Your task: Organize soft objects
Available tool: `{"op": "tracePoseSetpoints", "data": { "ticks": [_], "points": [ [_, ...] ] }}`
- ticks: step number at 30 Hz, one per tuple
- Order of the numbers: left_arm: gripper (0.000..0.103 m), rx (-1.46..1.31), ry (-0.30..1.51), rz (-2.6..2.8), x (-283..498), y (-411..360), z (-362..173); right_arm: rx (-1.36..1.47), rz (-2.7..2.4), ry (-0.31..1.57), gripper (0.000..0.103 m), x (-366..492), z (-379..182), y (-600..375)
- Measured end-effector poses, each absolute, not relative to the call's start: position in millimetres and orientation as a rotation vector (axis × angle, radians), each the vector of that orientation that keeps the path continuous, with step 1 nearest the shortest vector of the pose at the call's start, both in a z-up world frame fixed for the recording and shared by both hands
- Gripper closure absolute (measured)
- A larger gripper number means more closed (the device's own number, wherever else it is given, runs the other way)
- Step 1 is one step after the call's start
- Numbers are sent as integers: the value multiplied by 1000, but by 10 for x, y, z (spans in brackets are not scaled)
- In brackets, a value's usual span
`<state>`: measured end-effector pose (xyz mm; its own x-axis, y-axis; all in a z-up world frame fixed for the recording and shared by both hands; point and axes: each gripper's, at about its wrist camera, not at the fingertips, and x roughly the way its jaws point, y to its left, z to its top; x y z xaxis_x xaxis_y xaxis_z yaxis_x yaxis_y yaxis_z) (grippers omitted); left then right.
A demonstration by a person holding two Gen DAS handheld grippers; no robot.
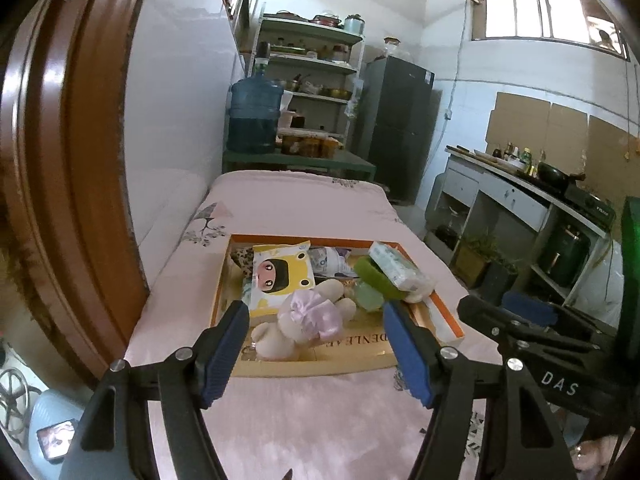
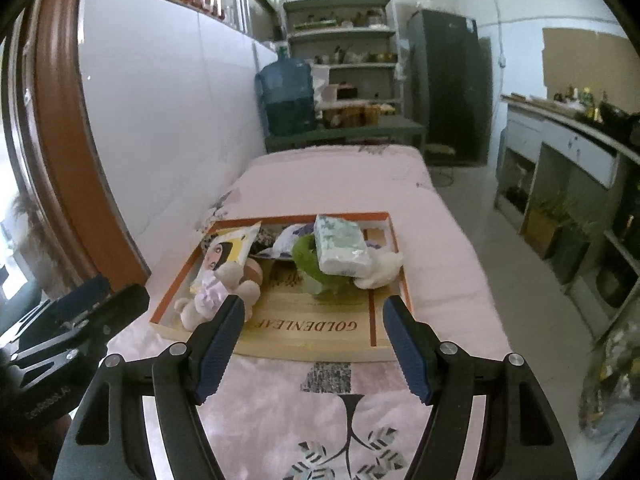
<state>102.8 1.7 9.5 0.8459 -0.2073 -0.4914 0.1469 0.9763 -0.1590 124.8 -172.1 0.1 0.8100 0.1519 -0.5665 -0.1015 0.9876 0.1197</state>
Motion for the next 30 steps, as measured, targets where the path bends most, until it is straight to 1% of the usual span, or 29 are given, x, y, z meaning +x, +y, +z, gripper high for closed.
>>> {"op": "tracePoseSetpoints", "data": {
  "ticks": [30],
  "points": [
    [33, -77, 510, 30, -21, 51, 471, 113, 88, 526, 30, 18, 404, -1502]
  ]
}}
